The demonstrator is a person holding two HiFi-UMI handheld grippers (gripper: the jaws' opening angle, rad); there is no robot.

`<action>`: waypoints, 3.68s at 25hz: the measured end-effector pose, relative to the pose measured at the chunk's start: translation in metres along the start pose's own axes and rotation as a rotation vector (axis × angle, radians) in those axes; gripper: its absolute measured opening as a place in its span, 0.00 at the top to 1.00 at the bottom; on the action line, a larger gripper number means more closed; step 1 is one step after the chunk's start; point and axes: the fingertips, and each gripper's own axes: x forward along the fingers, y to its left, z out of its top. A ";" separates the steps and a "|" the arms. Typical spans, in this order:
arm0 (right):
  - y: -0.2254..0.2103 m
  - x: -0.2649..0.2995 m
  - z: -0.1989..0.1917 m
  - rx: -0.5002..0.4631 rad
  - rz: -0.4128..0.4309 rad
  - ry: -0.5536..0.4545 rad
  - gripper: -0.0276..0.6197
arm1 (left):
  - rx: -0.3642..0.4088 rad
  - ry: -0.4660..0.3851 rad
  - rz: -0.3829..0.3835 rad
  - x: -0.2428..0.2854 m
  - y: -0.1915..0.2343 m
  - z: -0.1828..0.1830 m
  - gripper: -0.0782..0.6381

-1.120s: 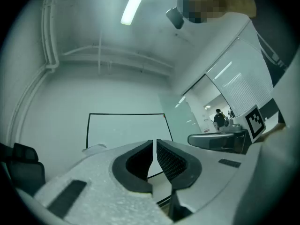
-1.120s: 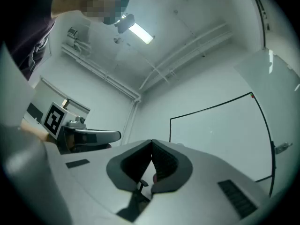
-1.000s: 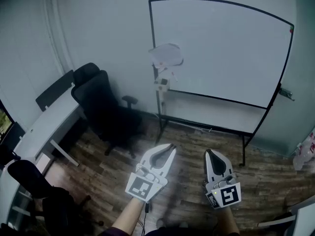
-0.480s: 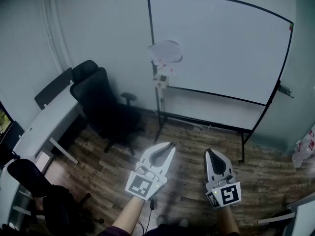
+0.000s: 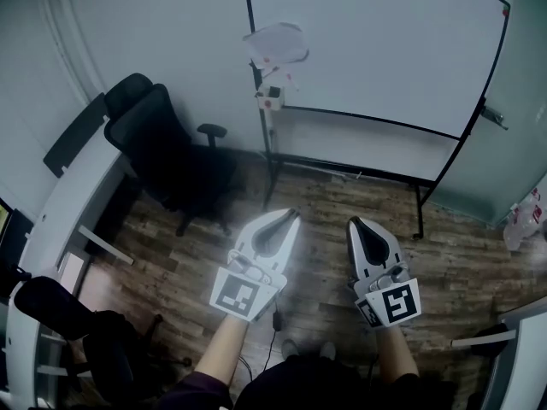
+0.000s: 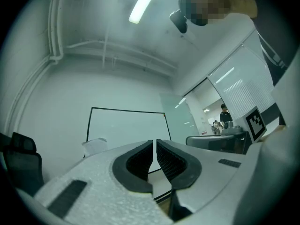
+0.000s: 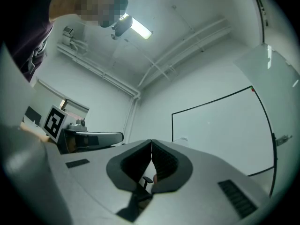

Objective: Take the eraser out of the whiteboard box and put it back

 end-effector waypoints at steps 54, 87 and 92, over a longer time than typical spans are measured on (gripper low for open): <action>-0.160 0.269 -0.135 0.104 0.011 0.052 0.95 | 0.010 0.012 0.042 0.217 0.243 -0.107 0.88; -0.283 0.469 -0.226 0.144 0.082 0.081 0.95 | -0.021 0.103 0.120 0.382 0.405 -0.203 0.88; -0.300 0.487 -0.238 0.165 0.114 0.080 0.95 | -0.009 0.134 0.155 0.399 0.417 -0.215 0.88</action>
